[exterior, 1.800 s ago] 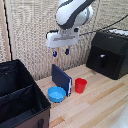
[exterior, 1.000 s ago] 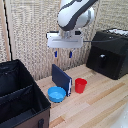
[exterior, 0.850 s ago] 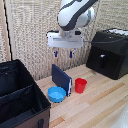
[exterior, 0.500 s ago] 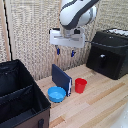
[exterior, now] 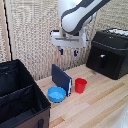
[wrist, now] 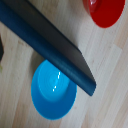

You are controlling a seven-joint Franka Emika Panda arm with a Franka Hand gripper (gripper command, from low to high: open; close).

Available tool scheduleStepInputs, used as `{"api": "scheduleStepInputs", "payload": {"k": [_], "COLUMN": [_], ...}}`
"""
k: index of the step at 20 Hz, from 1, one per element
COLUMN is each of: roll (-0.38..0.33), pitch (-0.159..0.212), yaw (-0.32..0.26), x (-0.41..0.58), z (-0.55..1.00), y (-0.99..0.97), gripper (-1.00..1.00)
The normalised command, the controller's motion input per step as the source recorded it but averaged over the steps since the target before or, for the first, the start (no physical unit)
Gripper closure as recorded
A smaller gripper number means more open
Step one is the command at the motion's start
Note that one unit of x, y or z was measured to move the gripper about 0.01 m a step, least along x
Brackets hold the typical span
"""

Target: Please move the gripper into proximity with the fryer handle. Once close enough, gingerly grasp the handle and gently tug the fryer basket open in your direction.

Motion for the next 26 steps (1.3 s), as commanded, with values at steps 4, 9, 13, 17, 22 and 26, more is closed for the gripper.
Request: {"api": "scheduleStepInputs", "payload": {"k": [4, 9, 13, 17, 22, 26], "roll": [-0.375, -0.367, -0.369, -0.308, -0.217, -0.182], "pitch": [-0.146, -0.159, -0.137, -0.128, -0.087, -0.061], "yaw": [-0.009, -0.026, -0.003, 0.000, 0.000, 0.000], "x": [0.014, 0.001, 0.000, 0.000, 0.000, 0.000], "z": [0.00, 0.00, -0.12, -0.25, -0.30, -0.27], "y": [-0.15, -0.28, -0.38, -0.50, -0.58, -0.65], "gripper": [-1.00, -1.00, -1.00, -1.00, -1.00, -1.00]}}
